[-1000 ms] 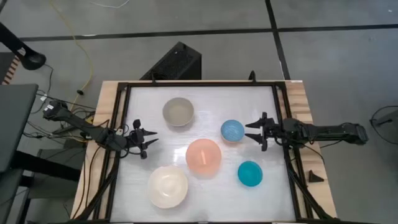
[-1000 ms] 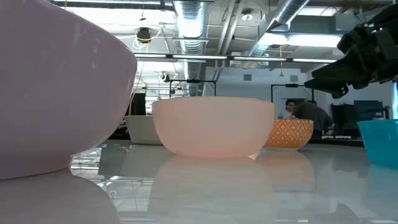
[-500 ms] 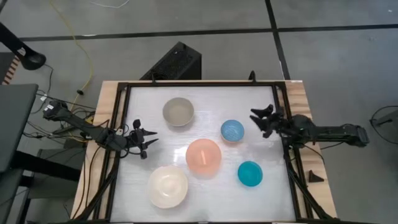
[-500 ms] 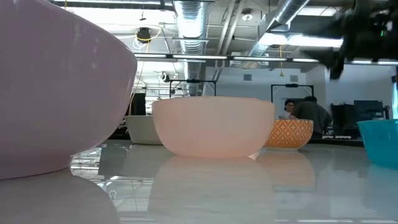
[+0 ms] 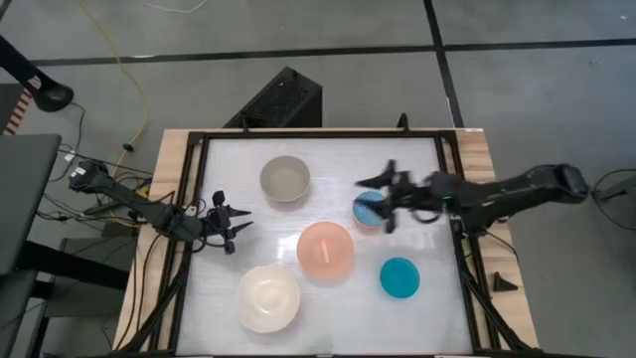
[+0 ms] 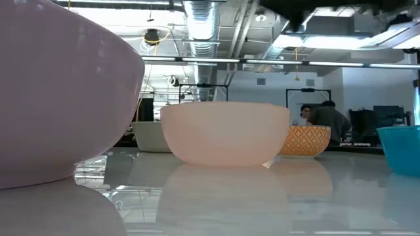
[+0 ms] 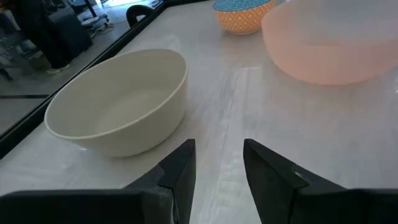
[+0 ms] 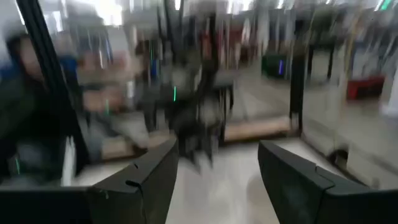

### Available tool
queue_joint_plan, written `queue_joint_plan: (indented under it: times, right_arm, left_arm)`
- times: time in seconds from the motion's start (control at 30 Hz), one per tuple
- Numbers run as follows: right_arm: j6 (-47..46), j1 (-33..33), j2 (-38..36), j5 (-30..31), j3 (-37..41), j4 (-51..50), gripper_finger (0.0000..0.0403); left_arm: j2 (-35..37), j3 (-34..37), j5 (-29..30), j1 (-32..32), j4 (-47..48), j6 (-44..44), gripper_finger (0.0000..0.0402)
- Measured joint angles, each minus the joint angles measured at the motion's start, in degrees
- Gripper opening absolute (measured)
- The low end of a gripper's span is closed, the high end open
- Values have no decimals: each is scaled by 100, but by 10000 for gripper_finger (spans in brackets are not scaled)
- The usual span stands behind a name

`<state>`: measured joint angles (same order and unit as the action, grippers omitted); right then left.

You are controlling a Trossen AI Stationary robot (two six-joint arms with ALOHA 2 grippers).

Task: Nest bowls inside each other
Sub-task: Stack the bottom orange bowl on top of the white bowl

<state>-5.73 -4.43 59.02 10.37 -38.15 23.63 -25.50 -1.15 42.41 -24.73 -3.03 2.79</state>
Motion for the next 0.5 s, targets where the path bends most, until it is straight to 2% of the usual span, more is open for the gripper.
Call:
queue_joint_plan:
  times: [0.17, 0.3, 0.4, 0.5]
  right_arm:
    - [-13, -206, 1512, 24, -1791, -2177, 255]
    - [-171, -226, 2654, 464, -3020, -4079, 255]
    - [-197, -136, 3357, 547, -3645, -5014, 255]
    - [-220, 17, 3978, 547, -3970, -5501, 255]
  left_arm:
    - [0, 0, -1, 0, 3, 0, 125]
    - [0, 0, -2, 0, 4, 0, 125]
    - [0, 0, -1, 1, 4, 0, 125]
    - [0, 0, 0, 0, 5, 0, 125]
